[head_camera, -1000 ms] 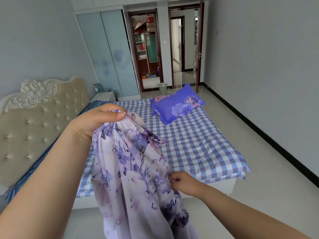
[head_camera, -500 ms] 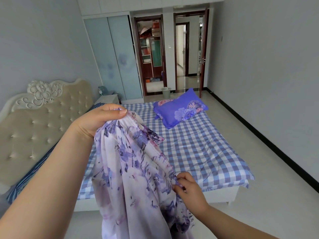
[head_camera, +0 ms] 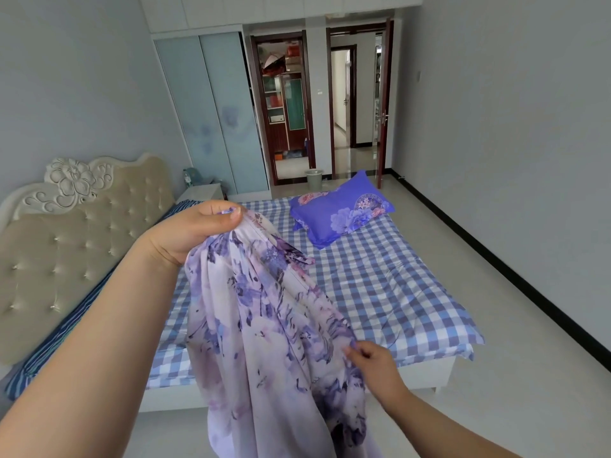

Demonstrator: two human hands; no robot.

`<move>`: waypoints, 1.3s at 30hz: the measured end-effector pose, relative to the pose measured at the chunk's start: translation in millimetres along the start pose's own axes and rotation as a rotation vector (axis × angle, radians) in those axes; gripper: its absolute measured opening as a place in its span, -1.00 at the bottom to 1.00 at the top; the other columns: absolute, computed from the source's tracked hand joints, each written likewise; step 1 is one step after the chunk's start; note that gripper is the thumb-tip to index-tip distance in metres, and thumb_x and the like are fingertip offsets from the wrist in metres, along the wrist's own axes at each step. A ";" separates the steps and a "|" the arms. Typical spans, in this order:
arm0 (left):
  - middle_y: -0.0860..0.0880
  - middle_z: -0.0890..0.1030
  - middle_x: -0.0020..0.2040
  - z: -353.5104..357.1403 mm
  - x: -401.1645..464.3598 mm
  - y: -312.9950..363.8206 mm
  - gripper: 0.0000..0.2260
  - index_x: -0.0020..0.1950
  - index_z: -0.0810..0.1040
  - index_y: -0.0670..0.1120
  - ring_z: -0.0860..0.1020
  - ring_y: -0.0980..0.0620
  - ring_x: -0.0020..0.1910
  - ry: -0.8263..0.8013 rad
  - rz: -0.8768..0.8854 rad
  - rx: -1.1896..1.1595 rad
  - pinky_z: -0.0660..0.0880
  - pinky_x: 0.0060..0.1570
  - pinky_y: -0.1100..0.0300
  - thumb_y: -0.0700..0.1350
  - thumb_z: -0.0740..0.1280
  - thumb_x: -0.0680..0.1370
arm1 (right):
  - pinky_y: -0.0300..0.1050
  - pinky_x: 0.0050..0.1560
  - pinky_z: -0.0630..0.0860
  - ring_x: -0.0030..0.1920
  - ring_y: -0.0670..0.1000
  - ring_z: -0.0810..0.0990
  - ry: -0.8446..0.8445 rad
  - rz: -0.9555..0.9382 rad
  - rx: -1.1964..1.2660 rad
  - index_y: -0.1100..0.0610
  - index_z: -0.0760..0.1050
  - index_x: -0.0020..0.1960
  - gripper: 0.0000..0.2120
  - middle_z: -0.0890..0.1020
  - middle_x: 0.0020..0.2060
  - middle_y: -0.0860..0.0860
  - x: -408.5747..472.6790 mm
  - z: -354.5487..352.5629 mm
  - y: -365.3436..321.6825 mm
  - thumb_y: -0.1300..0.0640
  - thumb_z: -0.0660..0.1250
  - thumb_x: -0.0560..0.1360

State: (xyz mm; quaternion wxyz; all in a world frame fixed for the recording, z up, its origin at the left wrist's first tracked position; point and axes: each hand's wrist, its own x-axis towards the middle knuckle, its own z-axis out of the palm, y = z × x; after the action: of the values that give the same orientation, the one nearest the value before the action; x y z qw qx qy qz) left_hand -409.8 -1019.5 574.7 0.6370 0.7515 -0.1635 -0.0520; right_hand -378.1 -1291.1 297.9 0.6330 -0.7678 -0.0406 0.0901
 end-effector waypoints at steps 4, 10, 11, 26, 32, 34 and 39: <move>-0.20 0.68 -0.05 -21.4 0.8 -21.7 -0.41 -0.06 0.67 -0.16 0.67 -0.12 -0.08 0.166 -0.099 0.210 0.59 -0.04 0.09 0.34 0.49 0.23 | -0.46 -0.51 0.36 -0.39 0.01 0.44 0.293 0.030 0.071 0.13 0.54 -0.31 -0.79 0.54 -0.44 0.04 27.2 -55.8 -49.9 0.23 0.36 0.51; -0.23 0.58 -0.14 -24.4 16.8 -103.2 -0.59 -0.03 0.56 -0.28 0.55 -0.17 -0.10 0.814 -0.217 0.581 0.41 -0.11 0.06 0.10 0.23 0.59 | -0.39 -0.43 0.29 -0.42 -0.10 0.36 0.422 -0.364 -0.370 0.24 0.61 -0.15 -0.89 0.53 -0.38 0.11 77.7 -120.4 -168.9 0.20 0.38 0.50; -0.27 0.59 -0.06 -25.4 20.1 -107.3 -0.56 0.06 0.55 -0.29 0.55 -0.22 -0.03 0.904 -0.250 0.590 0.42 -0.06 0.02 0.11 0.21 0.60 | -0.38 -0.42 0.27 -0.41 -0.12 0.35 0.362 -0.400 -0.507 0.21 0.58 -0.18 -0.88 0.50 -0.40 0.03 79.3 -119.9 -179.4 0.17 0.38 0.50; -0.26 0.58 -0.10 -13.0 56.7 -65.9 -0.68 0.06 0.55 -0.17 0.50 -0.22 -0.12 1.236 0.092 0.699 0.32 -0.20 0.06 0.06 0.19 0.61 | -0.13 -0.29 0.28 -0.34 -0.04 0.36 -0.052 -0.175 -0.748 0.09 0.33 -0.27 -0.72 0.40 -0.37 -0.02 65.4 -112.5 -136.7 0.06 0.24 0.59; -0.30 0.59 0.04 -8.3 52.1 -112.0 -0.64 0.15 0.54 -0.19 0.54 -0.28 0.05 0.804 -0.199 0.905 0.43 -0.05 -0.01 0.07 0.16 0.63 | -0.16 -0.19 0.36 -0.29 -0.03 0.44 0.487 -0.533 -0.324 0.11 0.46 -0.01 -0.94 0.51 -0.28 0.00 81.2 -151.8 -228.9 0.20 0.31 0.53; -0.31 0.57 0.13 -5.2 46.0 -117.9 -0.61 0.24 0.50 -0.23 0.51 -0.29 0.11 0.907 -0.246 0.791 0.42 -0.01 -0.02 0.06 0.16 0.64 | -0.16 -0.28 0.31 -0.36 -0.06 0.40 0.367 -0.520 -0.497 0.07 0.42 0.16 -0.77 0.46 -0.33 -0.05 80.4 -147.3 -240.9 0.20 0.34 0.52; -0.32 0.57 0.07 -18.7 40.0 -97.5 -0.61 0.14 0.51 -0.25 0.50 -0.30 0.03 1.081 -0.194 0.741 0.32 -0.15 0.01 0.08 0.16 0.63 | -0.17 -0.20 0.37 -0.19 0.06 0.55 -0.075 -0.204 -0.952 0.29 0.53 -0.09 -0.73 0.59 -0.22 0.12 80.2 -146.2 -189.6 0.05 0.33 0.54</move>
State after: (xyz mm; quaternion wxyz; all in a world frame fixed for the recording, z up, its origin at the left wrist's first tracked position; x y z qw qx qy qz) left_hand -349.2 -1001.2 488.3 0.3213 0.8525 0.2405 0.3349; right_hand -262.0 -1380.9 503.3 0.2154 -0.9603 -0.1752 0.0266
